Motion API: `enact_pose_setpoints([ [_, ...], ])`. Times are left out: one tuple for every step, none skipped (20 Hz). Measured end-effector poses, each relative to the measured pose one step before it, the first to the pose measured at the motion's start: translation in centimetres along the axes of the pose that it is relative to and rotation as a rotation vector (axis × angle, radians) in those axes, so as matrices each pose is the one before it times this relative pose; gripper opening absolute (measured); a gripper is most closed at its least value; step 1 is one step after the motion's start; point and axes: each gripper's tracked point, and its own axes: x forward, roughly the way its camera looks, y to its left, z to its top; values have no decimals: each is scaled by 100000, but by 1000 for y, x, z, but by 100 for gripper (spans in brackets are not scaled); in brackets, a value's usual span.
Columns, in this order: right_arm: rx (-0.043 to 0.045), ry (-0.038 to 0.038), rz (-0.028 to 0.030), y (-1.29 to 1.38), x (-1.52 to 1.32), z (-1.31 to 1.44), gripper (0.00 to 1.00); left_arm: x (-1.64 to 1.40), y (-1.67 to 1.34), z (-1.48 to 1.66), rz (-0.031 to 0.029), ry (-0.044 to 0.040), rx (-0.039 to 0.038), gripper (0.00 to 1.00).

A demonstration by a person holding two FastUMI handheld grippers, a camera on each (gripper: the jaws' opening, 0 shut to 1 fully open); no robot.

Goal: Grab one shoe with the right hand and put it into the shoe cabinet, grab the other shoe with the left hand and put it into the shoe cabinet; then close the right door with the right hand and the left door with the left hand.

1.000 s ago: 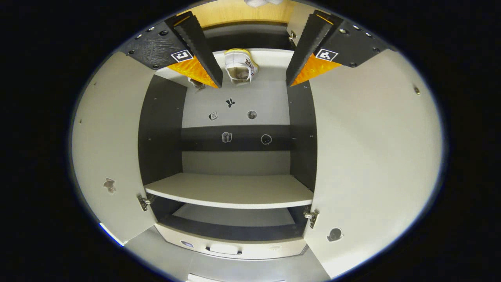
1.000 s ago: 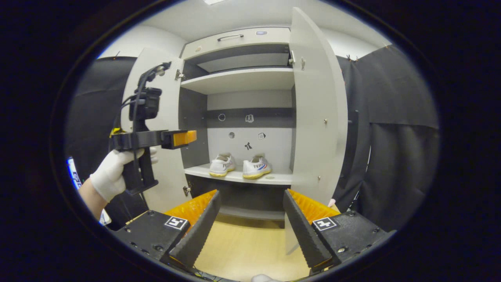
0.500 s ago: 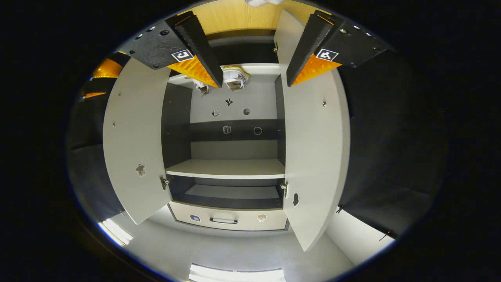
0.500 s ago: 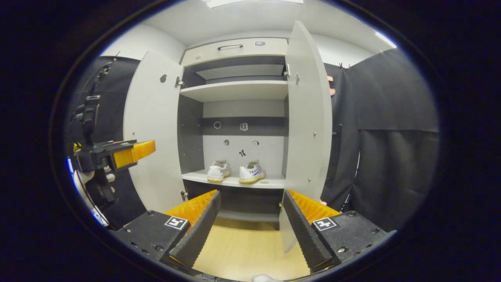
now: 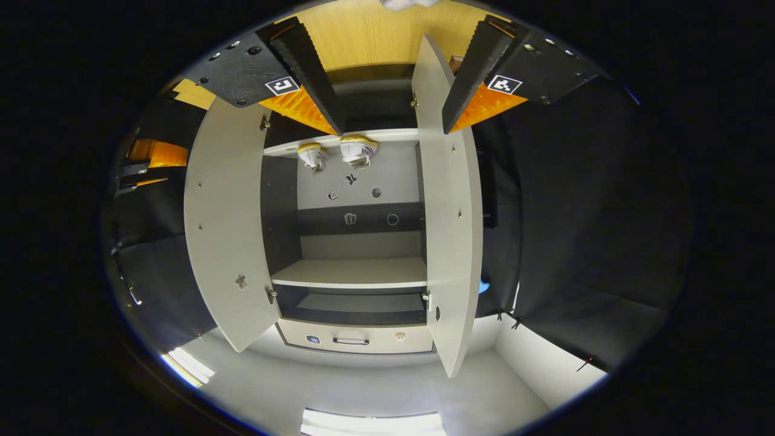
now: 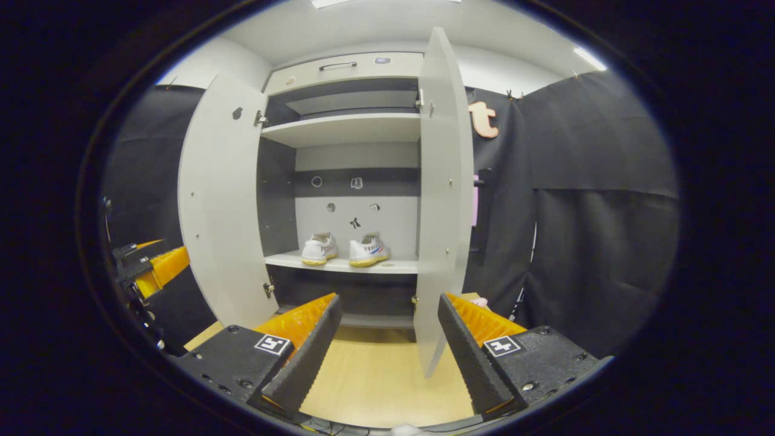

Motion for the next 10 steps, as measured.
enact_pose_setpoints([
  [266,-474,-824,-699,58,407,100,-79,-443,-28,-488,190,-1015,96],
  [-277,-984,-1512,-1085,166,527,100,32,-509,94,-670,-51,-1032,96],
  [-680,-1516,-2140,-1370,233,800,100,51,-459,175,-405,-232,-531,96],
  [-422,-1181,-2143,-1337,340,652,100,38,-448,-37,-321,182,-439,96],
  [-252,-1340,-2608,-1591,483,707,100,-3,-718,-124,-1116,654,-633,96],
  [-186,-1157,-3014,-1590,498,710,100,5,-479,-184,-325,675,-205,96],
  [-260,-1174,-3683,-1705,932,603,100,6,-387,42,-100,78,174,96],
  [49,-671,-3676,-1723,791,452,100,46,-349,-74,32,369,218,96],
  [613,-696,-2240,-1275,853,481,100,356,-493,-228,395,186,248,96],
  [595,142,-2333,-1224,1015,303,100,139,-316,-56,363,55,-224,96],
])
